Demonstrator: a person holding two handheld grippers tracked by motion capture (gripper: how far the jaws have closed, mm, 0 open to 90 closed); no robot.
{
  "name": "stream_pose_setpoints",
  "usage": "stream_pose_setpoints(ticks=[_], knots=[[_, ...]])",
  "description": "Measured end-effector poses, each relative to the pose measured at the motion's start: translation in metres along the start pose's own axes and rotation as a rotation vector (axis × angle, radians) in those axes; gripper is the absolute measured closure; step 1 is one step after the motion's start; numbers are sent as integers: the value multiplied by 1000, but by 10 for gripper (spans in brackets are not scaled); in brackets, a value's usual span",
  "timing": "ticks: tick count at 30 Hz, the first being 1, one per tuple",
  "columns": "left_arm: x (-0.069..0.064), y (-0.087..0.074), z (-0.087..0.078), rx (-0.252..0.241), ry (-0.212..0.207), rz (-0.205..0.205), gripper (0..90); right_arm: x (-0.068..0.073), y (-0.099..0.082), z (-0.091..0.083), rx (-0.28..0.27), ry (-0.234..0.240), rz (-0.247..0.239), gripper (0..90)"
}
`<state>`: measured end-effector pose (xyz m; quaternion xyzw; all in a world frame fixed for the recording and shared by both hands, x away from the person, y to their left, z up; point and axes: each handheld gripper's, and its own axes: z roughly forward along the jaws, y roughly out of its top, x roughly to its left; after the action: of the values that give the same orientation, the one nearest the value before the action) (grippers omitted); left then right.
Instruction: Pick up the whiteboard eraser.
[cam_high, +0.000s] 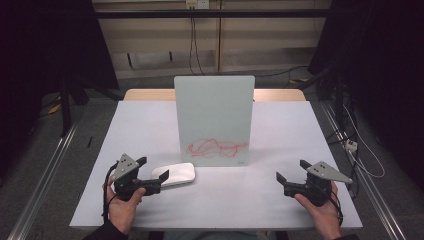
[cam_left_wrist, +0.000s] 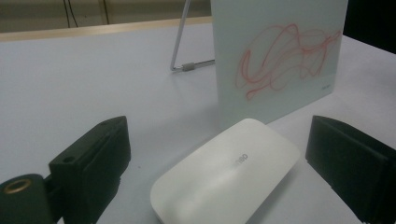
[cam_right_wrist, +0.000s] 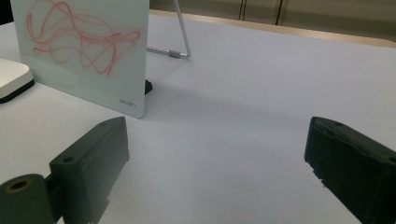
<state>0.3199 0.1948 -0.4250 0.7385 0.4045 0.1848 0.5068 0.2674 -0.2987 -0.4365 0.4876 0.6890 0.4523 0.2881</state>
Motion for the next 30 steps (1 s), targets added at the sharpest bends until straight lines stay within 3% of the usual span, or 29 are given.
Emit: stream_pose_setpoints(ticks=[7, 9, 13, 22, 27, 30], knots=[[4, 0, 3, 35, -16, 1, 78, -2, 0, 1, 5, 7, 5, 57], [6, 1, 3, 33, -46, -24, 93, -2, 0, 1, 4, 12, 8, 57], [9, 4, 2, 51, -87, -19, 87, -2, 0, 2, 7, 14, 9, 59], [9, 16, 3, 121, -249, 42, 92, -1, 1, 3, 14, 23, 14, 63], [9, 21, 6, 145, -266, 76, 97, 1, 2, 4, 18, 28, 2, 63], [8, 26, 11, 191, -276, 114, 93, 1, 2, 4, 18, 27, 6, 63]])
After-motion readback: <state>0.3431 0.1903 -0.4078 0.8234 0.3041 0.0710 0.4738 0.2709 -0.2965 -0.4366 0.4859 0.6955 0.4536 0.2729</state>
